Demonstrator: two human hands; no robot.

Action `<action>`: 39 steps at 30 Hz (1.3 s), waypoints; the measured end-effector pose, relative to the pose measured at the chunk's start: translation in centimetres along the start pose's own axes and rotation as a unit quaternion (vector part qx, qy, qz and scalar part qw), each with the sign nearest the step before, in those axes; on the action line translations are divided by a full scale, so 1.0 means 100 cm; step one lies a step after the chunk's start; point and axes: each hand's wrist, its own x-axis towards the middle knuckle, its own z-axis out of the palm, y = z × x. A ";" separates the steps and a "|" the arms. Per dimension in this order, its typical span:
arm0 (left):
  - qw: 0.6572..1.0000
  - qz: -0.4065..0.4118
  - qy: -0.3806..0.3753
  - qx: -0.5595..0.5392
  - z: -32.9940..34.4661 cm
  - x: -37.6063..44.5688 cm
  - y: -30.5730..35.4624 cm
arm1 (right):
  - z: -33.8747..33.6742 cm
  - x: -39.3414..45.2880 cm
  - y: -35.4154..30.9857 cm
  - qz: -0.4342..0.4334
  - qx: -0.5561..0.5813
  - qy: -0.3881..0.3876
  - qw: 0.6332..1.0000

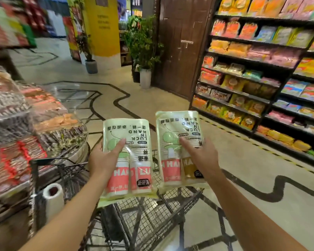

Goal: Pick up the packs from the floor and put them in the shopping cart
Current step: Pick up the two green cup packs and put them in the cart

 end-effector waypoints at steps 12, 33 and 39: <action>0.981 -0.148 0.129 0.005 0.023 0.084 -0.125 | 0.126 0.096 0.093 0.051 -0.035 -0.171 0.983; 0.894 -0.402 0.175 0.089 0.143 0.125 -0.354 | 0.283 0.160 0.328 0.147 -0.240 -0.325 0.903; 0.888 -0.400 0.180 0.135 0.176 0.149 -0.404 | 0.326 0.167 0.380 0.166 -0.231 -0.354 0.891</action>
